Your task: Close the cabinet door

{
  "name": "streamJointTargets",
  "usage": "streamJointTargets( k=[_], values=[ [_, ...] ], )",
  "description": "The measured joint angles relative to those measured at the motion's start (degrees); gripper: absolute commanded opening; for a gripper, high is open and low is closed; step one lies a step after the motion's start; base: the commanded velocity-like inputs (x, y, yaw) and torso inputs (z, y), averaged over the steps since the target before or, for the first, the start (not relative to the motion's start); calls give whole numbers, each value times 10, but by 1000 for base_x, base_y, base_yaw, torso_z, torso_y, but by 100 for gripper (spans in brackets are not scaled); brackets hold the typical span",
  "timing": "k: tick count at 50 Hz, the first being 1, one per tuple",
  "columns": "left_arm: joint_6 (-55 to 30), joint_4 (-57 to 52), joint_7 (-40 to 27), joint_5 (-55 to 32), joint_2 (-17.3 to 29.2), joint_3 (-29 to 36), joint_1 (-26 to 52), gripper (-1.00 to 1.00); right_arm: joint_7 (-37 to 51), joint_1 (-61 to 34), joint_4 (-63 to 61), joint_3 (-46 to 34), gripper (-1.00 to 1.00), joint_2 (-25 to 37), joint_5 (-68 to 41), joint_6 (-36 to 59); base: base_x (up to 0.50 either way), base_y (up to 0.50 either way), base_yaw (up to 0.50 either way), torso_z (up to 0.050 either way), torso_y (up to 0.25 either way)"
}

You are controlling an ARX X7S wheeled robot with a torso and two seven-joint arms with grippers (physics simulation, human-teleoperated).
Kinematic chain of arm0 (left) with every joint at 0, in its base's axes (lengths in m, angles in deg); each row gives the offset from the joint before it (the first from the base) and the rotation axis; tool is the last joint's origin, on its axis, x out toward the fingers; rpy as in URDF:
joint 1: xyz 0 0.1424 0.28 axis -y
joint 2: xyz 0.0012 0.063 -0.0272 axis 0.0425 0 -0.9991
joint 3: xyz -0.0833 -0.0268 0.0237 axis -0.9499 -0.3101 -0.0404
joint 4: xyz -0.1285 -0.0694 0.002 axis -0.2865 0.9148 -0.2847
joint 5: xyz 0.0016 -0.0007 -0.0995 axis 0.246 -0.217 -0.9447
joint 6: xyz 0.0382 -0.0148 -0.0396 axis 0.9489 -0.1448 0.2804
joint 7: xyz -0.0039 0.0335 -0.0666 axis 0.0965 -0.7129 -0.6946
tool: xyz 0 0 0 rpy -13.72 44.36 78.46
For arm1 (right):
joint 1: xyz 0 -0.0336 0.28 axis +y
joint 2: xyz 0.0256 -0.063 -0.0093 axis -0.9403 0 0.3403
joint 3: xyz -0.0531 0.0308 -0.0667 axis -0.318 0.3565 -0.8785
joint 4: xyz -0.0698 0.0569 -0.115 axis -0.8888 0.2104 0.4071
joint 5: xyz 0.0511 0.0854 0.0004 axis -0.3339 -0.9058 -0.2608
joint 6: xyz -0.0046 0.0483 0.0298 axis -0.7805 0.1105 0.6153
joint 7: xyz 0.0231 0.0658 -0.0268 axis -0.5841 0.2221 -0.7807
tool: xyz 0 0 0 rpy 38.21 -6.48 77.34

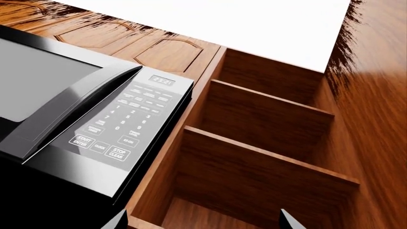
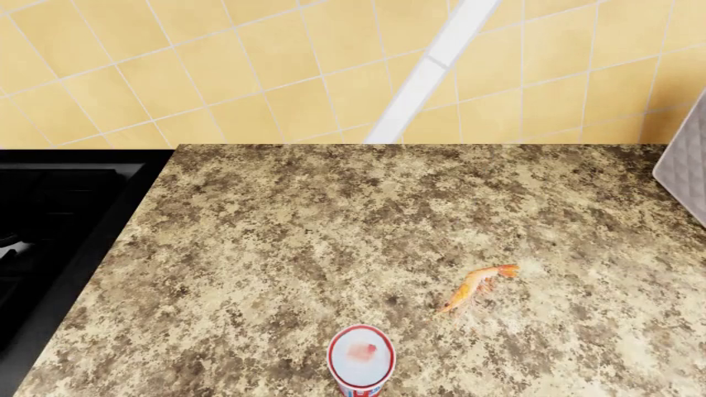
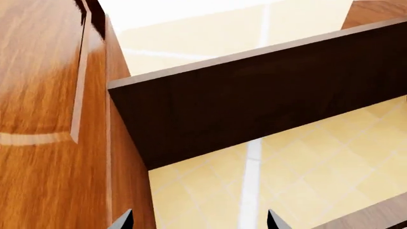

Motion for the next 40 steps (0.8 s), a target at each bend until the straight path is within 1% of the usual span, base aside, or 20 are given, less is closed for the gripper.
streamJointTargets(
  k=[3,6,9,13,18,24,32,40],
  values=[
    [-1,-1,1,0,-1,2,2,100,5,-151,19,-78,100,-64,-16,78,0,0,0,0,0],
    [-2,-1,1,-1,-2,5,5,100,1,-270,39,-141,100,-119,-22,139,0,0,0,0,0],
    [-3,-2,1,-1,-2,7,7,100,-9,-360,59,-194,100,-168,-21,186,0,0,0,0,0],
    [-4,-3,0,-1,-2,10,11,100,-29,-433,82,-254,100,-217,-2,232,0,0,0,0,0],
    [-5,-4,-3,0,0,16,17,100,-50,-489,107,-309,100,-266,24,267,0,0,0,0,0],
    [-4,-4,-8,2,4,23,23,100,-67,-531,131,-352,100,-300,43,297,0,0,0,0,0],
    [2,-4,-22,7,15,26,23,100,-101,-561,159,-388,100,-326,73,313,0,0,1,2,0],
    [9,-2,-33,7,25,19,19,100,-164,-574,207,-418,100,-343,134,309,3,1,2,0,0]
  ],
)
